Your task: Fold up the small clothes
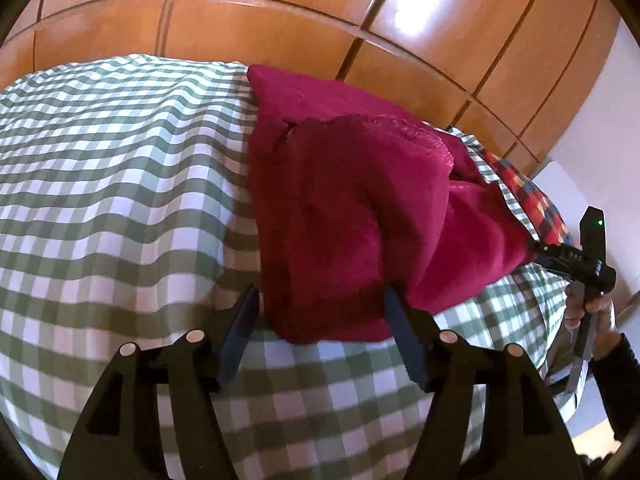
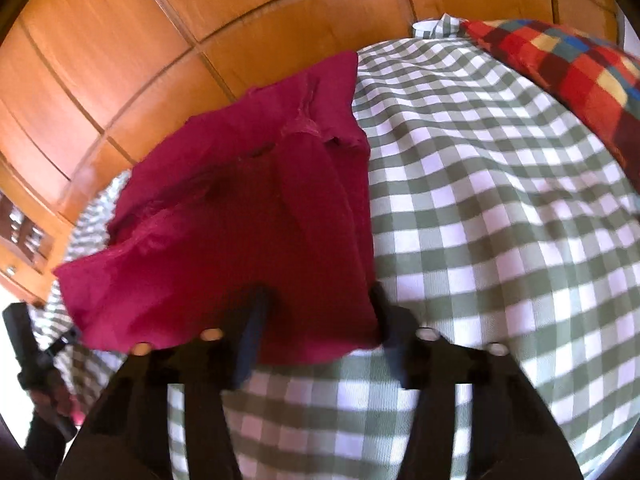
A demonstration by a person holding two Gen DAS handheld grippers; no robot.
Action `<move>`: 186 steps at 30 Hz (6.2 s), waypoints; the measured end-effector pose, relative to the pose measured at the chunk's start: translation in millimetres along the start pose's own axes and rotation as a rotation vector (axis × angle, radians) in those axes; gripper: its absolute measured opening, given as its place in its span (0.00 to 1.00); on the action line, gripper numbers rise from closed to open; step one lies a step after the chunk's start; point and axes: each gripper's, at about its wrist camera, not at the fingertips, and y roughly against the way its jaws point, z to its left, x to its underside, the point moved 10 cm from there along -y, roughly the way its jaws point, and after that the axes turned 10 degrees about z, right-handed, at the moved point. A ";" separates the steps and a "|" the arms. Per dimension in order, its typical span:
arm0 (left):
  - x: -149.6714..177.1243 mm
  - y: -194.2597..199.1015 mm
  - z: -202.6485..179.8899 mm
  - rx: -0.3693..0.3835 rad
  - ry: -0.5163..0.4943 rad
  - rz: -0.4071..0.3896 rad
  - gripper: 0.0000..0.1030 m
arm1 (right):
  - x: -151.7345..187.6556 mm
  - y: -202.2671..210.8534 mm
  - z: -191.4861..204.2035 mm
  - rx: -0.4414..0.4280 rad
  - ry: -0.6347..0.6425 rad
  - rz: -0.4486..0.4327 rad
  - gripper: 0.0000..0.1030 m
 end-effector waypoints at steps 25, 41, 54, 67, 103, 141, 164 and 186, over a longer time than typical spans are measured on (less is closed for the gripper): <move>98.4 48.0 -33.5 0.130 0.031 0.111 0.17 | 112.6 58.0 7.1 0.039 0.101 0.154 0.18; 28.8 37.8 -24.0 0.125 0.035 0.001 0.38 | 24.1 18.1 10.7 0.111 0.133 0.078 0.29; 19.2 72.9 15.0 0.126 0.134 -0.078 0.38 | 2.7 36.3 -21.8 0.214 0.021 -0.036 0.08; 8.6 15.0 -17.1 0.388 0.165 0.106 0.53 | 13.1 32.2 -19.1 0.185 -0.011 -0.028 0.08; -19.0 10.8 -7.6 0.107 0.071 -0.003 0.33 | 7.7 3.4 -13.1 0.200 -0.022 -0.076 0.08; -6.7 48.3 -44.7 -0.214 -0.118 -0.146 0.09 | 9.6 53.9 15.7 0.248 0.084 -0.133 0.09; -103.2 71.0 -63.0 -0.152 -0.136 -0.257 0.06 | -84.9 75.5 40.9 0.115 0.134 -0.143 0.08; -56.3 99.5 -66.8 -0.137 -0.115 -0.273 0.06 | -55.3 102.4 48.7 0.218 0.248 -0.216 0.07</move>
